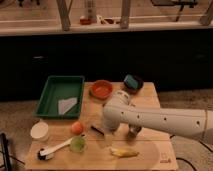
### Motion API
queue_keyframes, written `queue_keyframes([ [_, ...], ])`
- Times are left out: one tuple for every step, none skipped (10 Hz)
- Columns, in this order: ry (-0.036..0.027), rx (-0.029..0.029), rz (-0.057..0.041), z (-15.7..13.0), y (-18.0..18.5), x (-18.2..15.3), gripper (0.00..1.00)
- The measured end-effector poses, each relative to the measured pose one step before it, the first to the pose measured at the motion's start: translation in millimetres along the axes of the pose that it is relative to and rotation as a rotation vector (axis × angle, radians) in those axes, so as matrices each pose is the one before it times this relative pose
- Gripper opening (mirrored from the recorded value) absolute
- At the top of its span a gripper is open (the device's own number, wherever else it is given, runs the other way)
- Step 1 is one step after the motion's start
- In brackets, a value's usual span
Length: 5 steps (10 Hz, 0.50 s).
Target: Place eraser in paper cup
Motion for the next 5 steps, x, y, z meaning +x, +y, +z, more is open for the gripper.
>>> queue_keyframes([
  [-0.01906,0.03726,0.03692,1.59,-0.34,1.76,0.80],
  [-0.00789,0.01904,0.01232,1.23,-1.37,0.01,0.80],
  [-0.00848,0.01809,0.01296,1.77,-1.89,-1.76,0.80],
  [-0.00441,0.01765,0.01096,2.29,-3.01,-0.79,0.80],
  [-0.00539,0.01139,0.00857,3.38,-3.24,-0.09,0.80],
])
